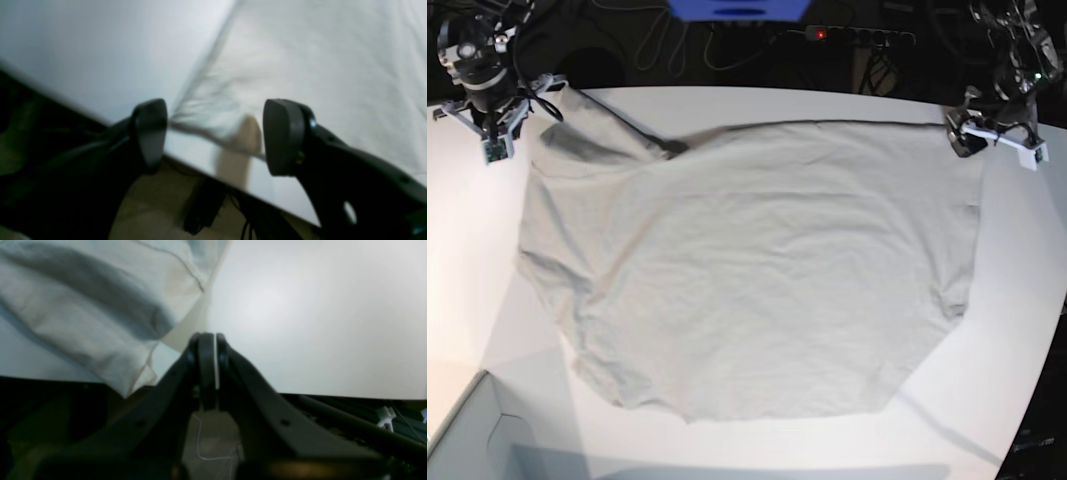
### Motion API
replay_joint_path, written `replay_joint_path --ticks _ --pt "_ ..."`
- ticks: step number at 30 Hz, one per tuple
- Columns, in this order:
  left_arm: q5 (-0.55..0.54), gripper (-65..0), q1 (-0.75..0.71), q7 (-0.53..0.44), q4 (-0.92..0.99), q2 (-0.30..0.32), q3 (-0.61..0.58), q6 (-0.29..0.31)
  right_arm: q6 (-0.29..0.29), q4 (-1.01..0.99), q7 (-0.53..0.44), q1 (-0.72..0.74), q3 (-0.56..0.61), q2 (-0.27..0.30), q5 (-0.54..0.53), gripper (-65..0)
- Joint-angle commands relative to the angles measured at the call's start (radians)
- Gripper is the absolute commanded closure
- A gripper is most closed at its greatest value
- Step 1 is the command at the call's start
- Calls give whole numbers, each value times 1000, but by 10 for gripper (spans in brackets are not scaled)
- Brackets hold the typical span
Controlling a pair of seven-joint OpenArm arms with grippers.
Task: Layout the t-shirt on the table in an organized manner, then fold the t-shirt properly
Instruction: 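Hold the shirt edge with both grippers and smooth it taut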
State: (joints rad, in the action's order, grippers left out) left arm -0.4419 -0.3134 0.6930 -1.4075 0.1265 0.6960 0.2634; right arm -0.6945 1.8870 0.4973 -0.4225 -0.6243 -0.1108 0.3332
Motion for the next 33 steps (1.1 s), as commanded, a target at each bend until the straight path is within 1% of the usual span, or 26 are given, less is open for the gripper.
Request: replay_joint_path --ticks 1,5,7,8,12,13,15,16,19,21,23,24,28,30,33 --pt "-7 -434 7 -14 -3 12 4 4 -4 21 -19 -8 -4 6 -10 0" --pt "-7 -433 10 -14 17 15 4 4 -4 21 -19 -25 -4 6 -10 0" --pt "-5 -412 10 -14 18 17 4 4 -4 21 -19 -37 -4 6 -10 0" --pt "-5 -378 10 -14 18 17 4 9 -4 29 -19 -39 -4 6 -10 0" --pt "-5 -170 6 -14 18 19 4 10 -4 73 -19 -71 -1 -11 -15 0" --pt "-5 -123 6 -14 18 19 4 10 -4 89 -18 -77 4 -16 -15 -10" --pt "-5 -31 9 -14 18 19 4 10 -4 98 -15 -92 11 -22 -15 -74" --pt "-5 0 9 -14 18 20 4 10 -4 96 -15 -95 21 -28 -15 -121" --pt "-5 -9 10 -14 17 20 4 10 -4 87 -15 -108 45 -31 -16 -258" --pt "-5 0 10 -14 17 22 4 10 -4 72 -15 -109 73 -36 -16 -327" --pt "-5 0 10 -14 17 22 9 10 -4 52 -15 -105 83 -46 -18 -373" --pt "-5 0 10 -14 17 22 9 10 -4 36 -15 -98 83 -46 -30 -381" --pt "-5 0 10 -14 17 22 7 10 -4 -57 -15 -62 77 -46 -127 -381" --pt "-5 0 10 -14 17 22 6 10 -4 -97 -15 -37 71 -43 -133 -381" --pt "-5 0 10 -14 17 22 9 10 -4 -143 -15 3 31 -37 -136 -381"
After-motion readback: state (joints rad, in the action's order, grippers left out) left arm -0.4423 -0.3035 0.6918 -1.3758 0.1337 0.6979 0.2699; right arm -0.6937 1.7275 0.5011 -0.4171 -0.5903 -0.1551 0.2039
